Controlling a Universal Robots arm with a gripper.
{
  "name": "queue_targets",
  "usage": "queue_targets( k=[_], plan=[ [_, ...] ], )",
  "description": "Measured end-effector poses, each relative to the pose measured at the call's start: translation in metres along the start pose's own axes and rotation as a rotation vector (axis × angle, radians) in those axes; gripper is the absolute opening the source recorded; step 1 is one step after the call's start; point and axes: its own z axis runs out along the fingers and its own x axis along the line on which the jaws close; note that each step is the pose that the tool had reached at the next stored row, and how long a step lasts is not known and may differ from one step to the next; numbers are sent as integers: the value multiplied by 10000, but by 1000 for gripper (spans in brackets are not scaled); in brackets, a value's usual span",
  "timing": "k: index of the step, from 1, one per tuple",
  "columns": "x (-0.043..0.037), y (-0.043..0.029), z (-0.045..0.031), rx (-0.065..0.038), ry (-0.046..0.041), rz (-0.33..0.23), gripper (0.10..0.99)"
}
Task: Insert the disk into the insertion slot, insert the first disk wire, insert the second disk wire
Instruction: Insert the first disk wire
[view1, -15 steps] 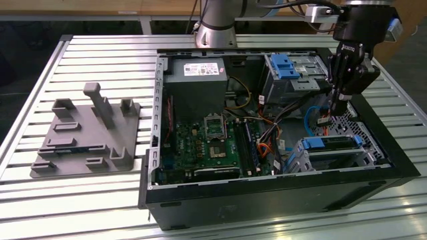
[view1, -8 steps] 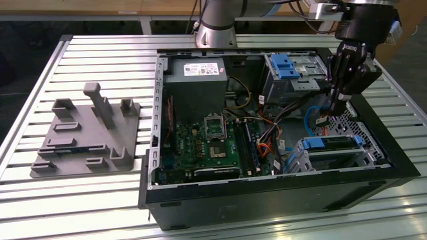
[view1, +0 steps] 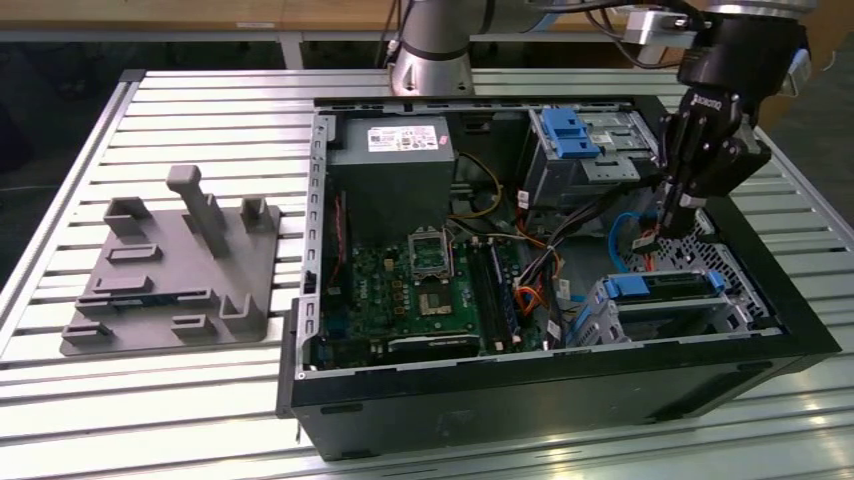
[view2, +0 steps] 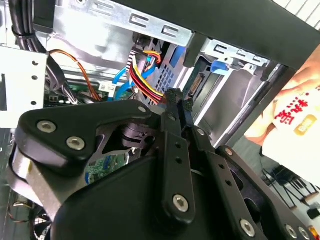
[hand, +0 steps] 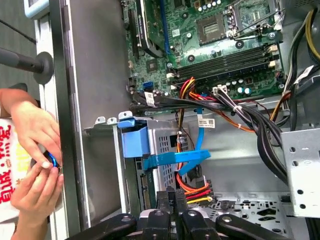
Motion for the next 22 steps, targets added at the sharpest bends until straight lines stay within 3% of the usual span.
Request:
queue_targets(
  k=[1, 3, 10, 12, 14, 18, 22],
  plan=[
    [13, -2, -1, -12, -83, -8, 161],
    [37, -5, -3, -48, -333, -31, 161],
    [106, -17, 10, -218, -1511, -142, 161],
    [132, -20, 11, -257, -1782, -167, 161],
    [162, -25, 17, -281, -1949, -183, 161],
    [232, -39, 47, -300, -2075, -195, 161],
    [302, -57, 79, -328, -2266, -213, 161]
  ],
)
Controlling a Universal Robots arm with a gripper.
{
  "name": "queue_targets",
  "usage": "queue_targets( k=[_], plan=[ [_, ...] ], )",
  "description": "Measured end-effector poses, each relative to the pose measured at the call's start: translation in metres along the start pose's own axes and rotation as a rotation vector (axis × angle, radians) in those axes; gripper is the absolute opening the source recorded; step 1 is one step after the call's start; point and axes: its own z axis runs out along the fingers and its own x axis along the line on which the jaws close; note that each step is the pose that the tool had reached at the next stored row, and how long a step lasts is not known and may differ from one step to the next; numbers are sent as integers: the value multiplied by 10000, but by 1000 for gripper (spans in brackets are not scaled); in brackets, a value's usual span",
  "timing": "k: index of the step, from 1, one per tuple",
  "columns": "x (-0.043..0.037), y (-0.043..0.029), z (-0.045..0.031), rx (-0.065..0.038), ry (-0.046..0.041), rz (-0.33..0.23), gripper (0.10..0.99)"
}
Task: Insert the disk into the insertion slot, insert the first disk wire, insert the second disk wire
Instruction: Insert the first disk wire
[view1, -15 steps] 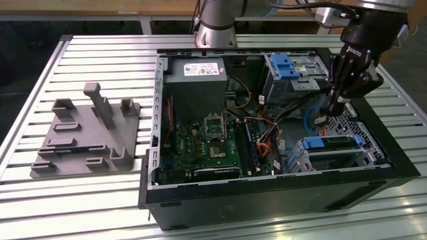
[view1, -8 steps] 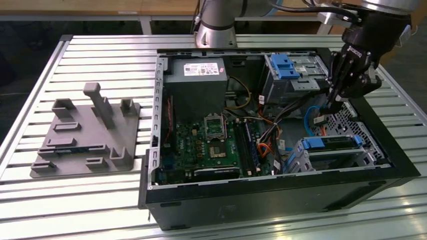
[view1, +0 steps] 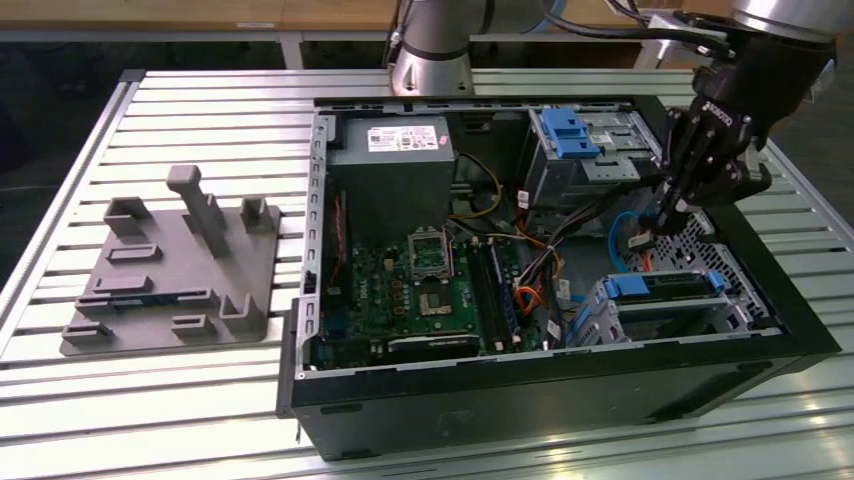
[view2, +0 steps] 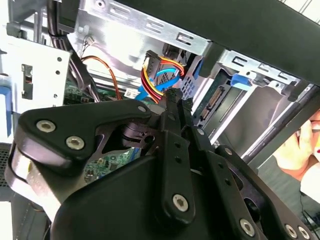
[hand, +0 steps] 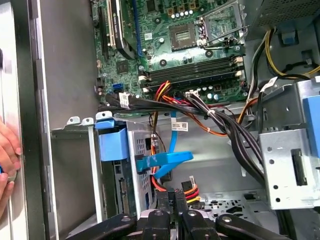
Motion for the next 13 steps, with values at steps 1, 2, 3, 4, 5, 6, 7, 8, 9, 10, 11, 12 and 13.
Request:
queue_targets(
  k=[1, 2, 3, 4, 5, 6, 7, 8, 9, 10, 11, 12, 13],
  plan=[
    [18, -5, 3, -6, -43, -4, 161],
    [36, -11, 7, -12, -80, -7, 161],
    [53, -16, 10, -15, -102, -9, 161],
    [64, -19, 13, -17, -118, -10, 161],
    [71, -19, 14, -8, -149, -16, 161],
    [76, -20, 14, 36, -187, -25, 161],
    [78, -20, 14, 99, -222, -45, 161],
    [78, -21, 15, 165, -258, -81, 161],
    [80, -21, 16, 230, -288, -118, 161],
    [83, -22, 16, 284, -314, -146, 161],
    [90, -23, 18, 316, -368, -161, 161],
    [103, -25, 21, 319, -448, -167, 161],
    [116, -27, 25, 302, -603, -178, 161]
  ],
)
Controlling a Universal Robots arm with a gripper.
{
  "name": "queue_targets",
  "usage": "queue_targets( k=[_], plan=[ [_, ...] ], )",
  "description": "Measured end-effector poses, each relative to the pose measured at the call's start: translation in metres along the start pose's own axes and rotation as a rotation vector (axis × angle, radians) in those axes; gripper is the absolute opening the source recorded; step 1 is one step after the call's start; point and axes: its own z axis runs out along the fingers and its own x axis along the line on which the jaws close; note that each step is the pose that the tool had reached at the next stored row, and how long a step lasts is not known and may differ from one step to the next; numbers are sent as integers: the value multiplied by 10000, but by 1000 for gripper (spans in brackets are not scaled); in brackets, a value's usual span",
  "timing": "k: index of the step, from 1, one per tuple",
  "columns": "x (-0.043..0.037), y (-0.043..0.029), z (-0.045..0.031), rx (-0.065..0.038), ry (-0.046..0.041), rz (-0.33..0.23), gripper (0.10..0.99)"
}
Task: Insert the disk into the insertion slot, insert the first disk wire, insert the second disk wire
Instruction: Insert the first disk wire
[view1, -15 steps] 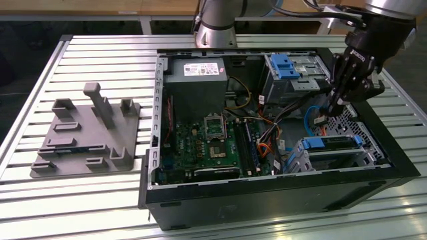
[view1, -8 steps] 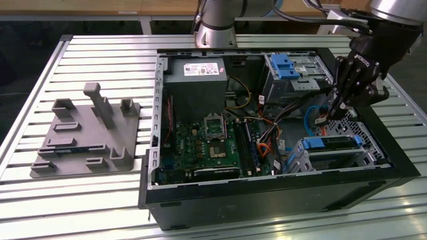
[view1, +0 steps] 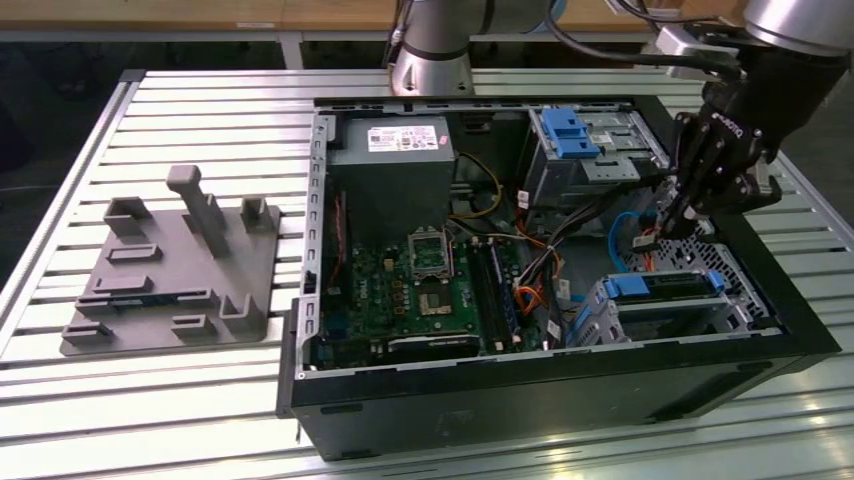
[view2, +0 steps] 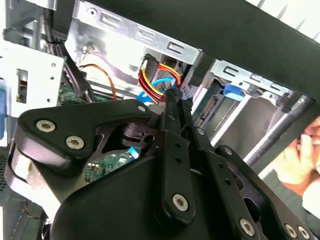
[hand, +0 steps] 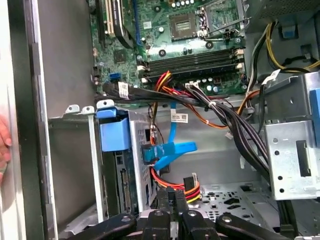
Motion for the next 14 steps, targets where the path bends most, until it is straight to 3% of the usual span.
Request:
queue_targets(
  k=[2, 3, 6, 8, 14],
  plan=[
    [26, -4, 3, -43, -354, -20, 161],
    [40, -6, 6, -60, -484, -27, 161],
    [92, -12, 13, -94, -745, -41, 161],
    [129, -17, 15, -105, -819, -45, 161],
    [209, -21, -28, -110, -865, -52, 161]
  ],
)
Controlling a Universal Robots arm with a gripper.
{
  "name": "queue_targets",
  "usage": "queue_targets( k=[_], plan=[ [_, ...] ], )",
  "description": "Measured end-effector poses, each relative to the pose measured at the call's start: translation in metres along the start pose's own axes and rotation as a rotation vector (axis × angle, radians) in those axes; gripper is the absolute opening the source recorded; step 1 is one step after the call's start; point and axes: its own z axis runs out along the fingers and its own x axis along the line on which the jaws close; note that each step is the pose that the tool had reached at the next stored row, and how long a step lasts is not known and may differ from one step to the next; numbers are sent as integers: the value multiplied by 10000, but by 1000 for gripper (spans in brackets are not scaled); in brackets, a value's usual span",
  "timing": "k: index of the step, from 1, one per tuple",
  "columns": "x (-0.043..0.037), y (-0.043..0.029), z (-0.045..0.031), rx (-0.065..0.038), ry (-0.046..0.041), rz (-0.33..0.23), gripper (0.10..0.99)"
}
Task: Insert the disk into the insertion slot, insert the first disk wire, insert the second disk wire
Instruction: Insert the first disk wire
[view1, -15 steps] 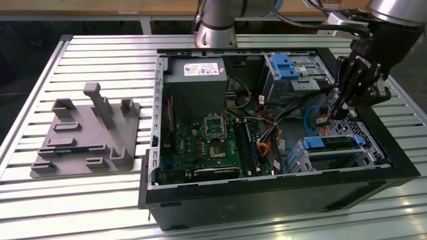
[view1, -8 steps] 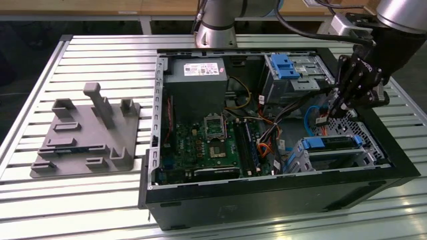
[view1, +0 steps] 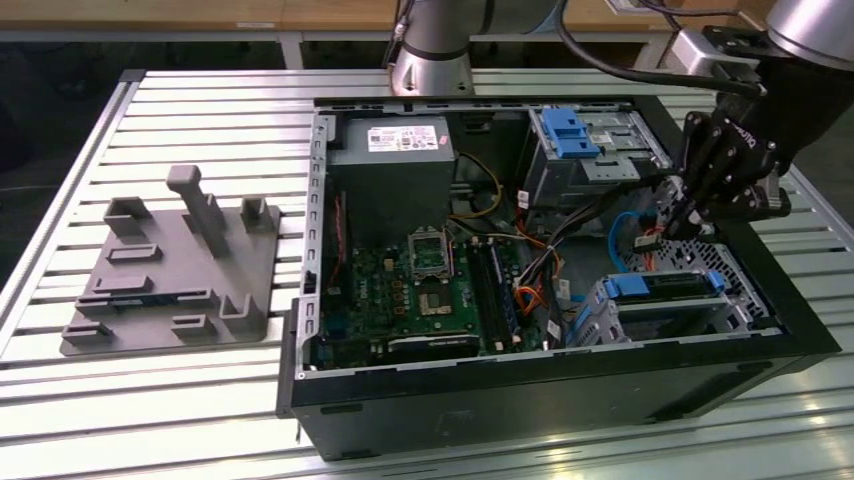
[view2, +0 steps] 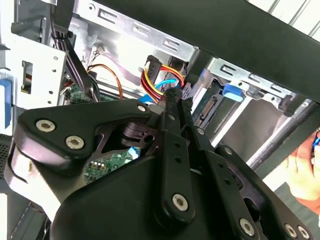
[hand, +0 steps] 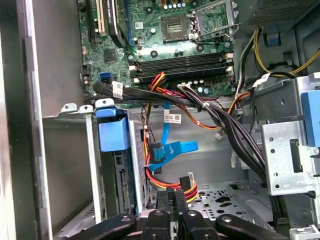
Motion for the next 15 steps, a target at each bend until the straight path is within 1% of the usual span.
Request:
queue_targets(
  k=[2, 7, 12, 15],
  plan=[
    [19, 4, -28, -1, -14, -12, 161],
    [61, 7, -27, 5, -13, -119, 161],
    [81, 6, -26, 21, 1, -408, 161],
    [124, 3, -24, 24, 5, -465, 161]
  ],
)
